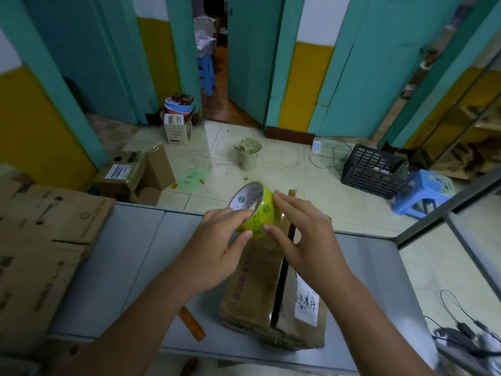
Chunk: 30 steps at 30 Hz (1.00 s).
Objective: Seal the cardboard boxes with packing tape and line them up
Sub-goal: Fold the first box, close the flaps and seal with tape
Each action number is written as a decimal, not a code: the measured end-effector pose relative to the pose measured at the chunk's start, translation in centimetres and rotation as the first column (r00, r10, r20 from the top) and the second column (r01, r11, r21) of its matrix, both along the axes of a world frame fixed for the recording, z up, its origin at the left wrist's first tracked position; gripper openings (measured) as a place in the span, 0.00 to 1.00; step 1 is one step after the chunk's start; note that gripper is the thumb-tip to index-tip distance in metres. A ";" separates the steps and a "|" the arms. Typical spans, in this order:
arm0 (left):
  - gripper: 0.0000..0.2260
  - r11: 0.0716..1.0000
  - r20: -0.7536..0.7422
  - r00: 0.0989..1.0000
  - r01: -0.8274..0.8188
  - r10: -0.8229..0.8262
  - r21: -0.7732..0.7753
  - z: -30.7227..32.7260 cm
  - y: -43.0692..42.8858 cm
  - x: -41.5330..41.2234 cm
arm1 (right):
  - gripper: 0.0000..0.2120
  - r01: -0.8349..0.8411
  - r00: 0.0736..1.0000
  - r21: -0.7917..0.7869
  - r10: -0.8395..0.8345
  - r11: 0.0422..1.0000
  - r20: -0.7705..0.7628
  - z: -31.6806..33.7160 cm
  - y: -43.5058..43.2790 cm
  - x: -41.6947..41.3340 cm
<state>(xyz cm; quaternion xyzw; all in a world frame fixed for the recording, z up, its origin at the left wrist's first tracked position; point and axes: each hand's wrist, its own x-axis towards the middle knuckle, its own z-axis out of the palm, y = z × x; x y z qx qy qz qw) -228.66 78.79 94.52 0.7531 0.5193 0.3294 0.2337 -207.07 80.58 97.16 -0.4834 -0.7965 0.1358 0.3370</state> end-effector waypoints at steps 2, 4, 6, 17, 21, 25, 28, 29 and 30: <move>0.15 1.000 -0.011 1.000 -0.001 0.001 -0.006 0.2 0.1 0.4 | 0.28 0.014 1.000 0.040 -0.014 0.999 0.006 -0.4 -0.3 0.2; 0.15 1.000 -0.020 1.000 0.005 -0.005 -0.002 0.3 0.0 0.7 | 0.28 0.026 1.000 0.070 -0.027 0.997 0.014 -0.7 -0.5 0.3; 0.16 1.000 -0.021 1.000 0.015 -0.015 0.001 0.4 -0.1 0.8 | 0.28 0.021 1.000 0.095 -0.021 0.995 -0.007 -1.1 -0.7 0.4; 0.11 0.962 0.406 0.895 0.250 -0.188 -0.106 0.8 -1.0 1.9 | 0.17 -0.135 0.972 0.242 0.176 0.961 -0.156 -1.6 -1.8 1.7; 0.08 0.978 0.203 0.957 0.208 -0.205 0.009 0.2 -1.9 1.4 | 0.27 -0.082 0.915 -0.053 0.054 0.995 -0.400 -0.1 -1.5 3.1; 0.12 0.938 0.005 0.971 0.229 -0.238 0.260 0.7 -2.1 1.6 | 0.45 -0.231 0.964 -0.309 0.173 0.923 -0.204 2.7 -0.2 4.7; 0.11 0.914 -0.032 0.971 0.232 -0.235 0.334 1.1 -1.9 1.3 | 0.42 -0.272 0.958 -0.261 0.235 0.926 -0.164 3.9 0.1 4.8; 0.12 0.910 -0.032 0.972 0.228 -0.232 0.346 1.2 -2.0 1.2 | 0.42 -0.276 0.957 -0.229 0.244 0.933 -0.159 4.1 -0.1 4.7; 0.12 0.907 -0.030 0.973 0.223 -0.228 0.358 1.3 -2.1 1.1 | 0.42 -0.278 0.956 -0.193 0.251 0.941 -0.153 4.1 -0.3 4.6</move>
